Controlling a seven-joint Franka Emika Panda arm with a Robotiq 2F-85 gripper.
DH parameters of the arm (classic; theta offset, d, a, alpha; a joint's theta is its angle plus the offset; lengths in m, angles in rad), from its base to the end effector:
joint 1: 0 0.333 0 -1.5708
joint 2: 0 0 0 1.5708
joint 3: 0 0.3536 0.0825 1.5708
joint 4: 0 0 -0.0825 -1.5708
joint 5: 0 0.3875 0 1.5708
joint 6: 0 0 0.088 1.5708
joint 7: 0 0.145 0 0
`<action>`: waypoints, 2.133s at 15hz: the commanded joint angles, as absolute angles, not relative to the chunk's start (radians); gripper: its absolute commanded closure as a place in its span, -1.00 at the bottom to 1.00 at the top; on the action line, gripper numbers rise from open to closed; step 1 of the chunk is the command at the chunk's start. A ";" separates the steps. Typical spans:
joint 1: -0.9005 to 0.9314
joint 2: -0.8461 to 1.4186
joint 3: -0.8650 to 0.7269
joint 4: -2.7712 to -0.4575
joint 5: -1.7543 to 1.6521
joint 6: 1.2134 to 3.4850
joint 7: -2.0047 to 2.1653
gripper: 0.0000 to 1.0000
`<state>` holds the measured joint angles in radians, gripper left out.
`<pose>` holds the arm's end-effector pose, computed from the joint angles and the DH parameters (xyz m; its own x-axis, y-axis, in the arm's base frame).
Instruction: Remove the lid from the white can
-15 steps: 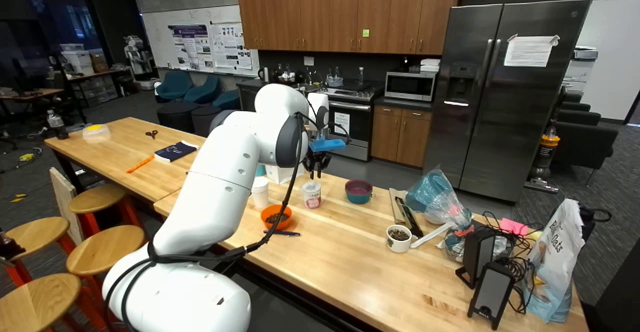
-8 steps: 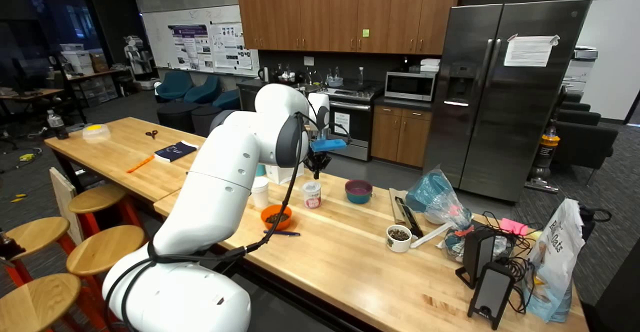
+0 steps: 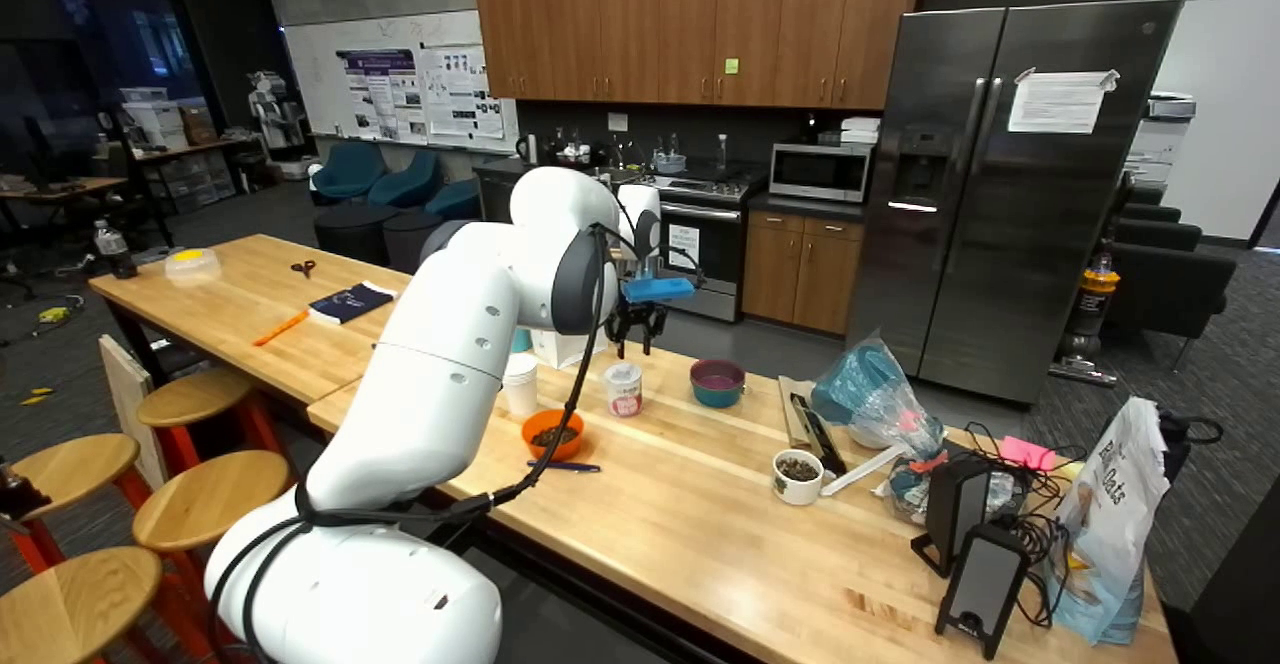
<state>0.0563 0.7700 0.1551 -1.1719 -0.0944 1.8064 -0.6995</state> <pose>0.7551 0.1186 0.3142 0.6142 0.7846 -0.0846 0.7786 -0.6200 -0.0967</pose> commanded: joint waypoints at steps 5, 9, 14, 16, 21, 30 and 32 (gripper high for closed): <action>0.076 0.741 0.148 -1.163 -0.102 1.760 -0.690 -1.00; 0.074 0.729 0.163 -1.179 -0.081 1.743 -0.708 -1.00; 0.081 0.754 0.161 -1.157 -0.084 1.761 -0.699 -1.00; 0.072 0.760 0.161 -1.151 -0.074 1.758 -0.694 -1.00; 0.071 0.764 0.159 -1.152 -0.068 1.758 -0.684 -1.00; 0.070 0.782 0.163 -1.155 -0.042 1.755 -0.680 -1.00; 0.068 0.787 0.162 -1.158 -0.041 1.759 -0.678 -1.00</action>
<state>0.0728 0.7809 0.1630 -1.1623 -0.0532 1.7646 -0.6882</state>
